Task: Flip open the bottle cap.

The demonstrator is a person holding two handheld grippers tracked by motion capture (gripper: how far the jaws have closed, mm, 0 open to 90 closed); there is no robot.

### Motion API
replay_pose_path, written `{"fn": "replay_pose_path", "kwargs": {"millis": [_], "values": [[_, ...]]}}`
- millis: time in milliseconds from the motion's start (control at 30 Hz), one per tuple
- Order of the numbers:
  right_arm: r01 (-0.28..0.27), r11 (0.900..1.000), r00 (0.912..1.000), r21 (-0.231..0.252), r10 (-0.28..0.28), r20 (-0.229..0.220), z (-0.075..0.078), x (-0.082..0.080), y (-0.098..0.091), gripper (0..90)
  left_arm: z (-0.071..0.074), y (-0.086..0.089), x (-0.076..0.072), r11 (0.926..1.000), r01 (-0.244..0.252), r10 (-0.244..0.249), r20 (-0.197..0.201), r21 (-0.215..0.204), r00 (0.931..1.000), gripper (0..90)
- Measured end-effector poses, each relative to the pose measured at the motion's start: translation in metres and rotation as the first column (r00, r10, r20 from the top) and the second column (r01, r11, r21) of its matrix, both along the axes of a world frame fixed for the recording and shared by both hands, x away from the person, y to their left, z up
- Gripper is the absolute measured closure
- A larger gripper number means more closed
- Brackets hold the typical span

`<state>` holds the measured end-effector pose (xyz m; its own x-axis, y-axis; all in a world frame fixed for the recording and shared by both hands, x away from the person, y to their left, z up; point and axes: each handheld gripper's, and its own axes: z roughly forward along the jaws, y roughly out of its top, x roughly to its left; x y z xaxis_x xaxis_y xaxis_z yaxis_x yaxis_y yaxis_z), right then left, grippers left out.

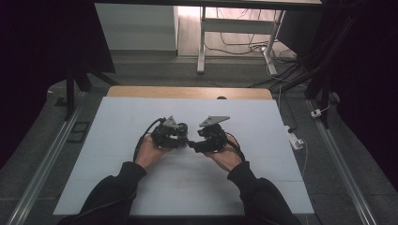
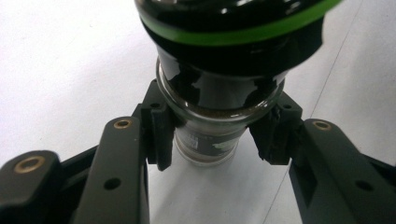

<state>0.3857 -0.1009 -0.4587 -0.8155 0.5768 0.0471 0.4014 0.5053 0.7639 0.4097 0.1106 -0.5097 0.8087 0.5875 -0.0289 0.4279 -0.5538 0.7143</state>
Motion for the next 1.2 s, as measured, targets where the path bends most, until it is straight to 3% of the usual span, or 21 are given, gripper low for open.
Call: {"fn": "replay_pose_path", "kwargs": {"millis": [33,200,233,300,333,433,667,900,1200], "values": [[-0.006,1.0,1.0,0.0,0.006,-0.006,0.0,0.001,0.0,45.7,0.0,0.0,0.0,1.0,0.0,0.0,0.0,0.0,1.0,53.5],[-0.035,0.9993,0.9982,0.014,0.036,-0.049,-0.002,0.006,0.003,58.3,0.0,0.0,0.0,1.0,0.0,0.0,0.0,-0.001,1.0,53.4],[-0.042,0.9988,0.997,0.025,0.043,-0.064,-0.002,0.008,0.004,64.9,0.0,0.0,0.0,1.0,0.0,0.0,0.0,-0.001,1.0,53.5],[-0.048,0.9984,0.9965,0.03,0.05,-0.067,-0.002,0.009,0.004,68.8,0.0,0.0,0.0,1.0,-0.001,0.001,0.0,0.0,1.0,53.5],[-0.059,0.9975,0.9953,0.038,0.062,-0.074,-0.002,0.01,0.005,75.9,0.0,0.0,0.0,1.0,-0.002,0.002,0.0,-0.001,1.0,53.5],[-0.079,0.9956,0.9946,0.051,0.082,-0.064,-0.002,0.012,0.007,86.4,0.0,-0.001,0.0,1.0,-0.005,0.005,-0.001,-0.005,1.0,53.5],[-0.104,0.994,0.9932,0.034,0.105,-0.05,-0.001,0.013,0.017,89.8,0.0,0.0,0.0,1.0,-0.003,0.003,-0.001,0.0,1.0,53.4],[-0.086,0.9961,0.9933,0.02,0.088,-0.075,-0.007,0.017,0.022,89.8,0.0,-0.001,0.0,1.0,-0.002,0.002,0.0,0.003,1.0,53.4],[-0.087,0.9958,0.9934,0.03,0.089,-0.072,-0.007,0.019,0.022,89.8,0.0,-0.001,0.0,1.0,-0.008,0.008,-0.004,-0.003,1.0,53.5]]}}
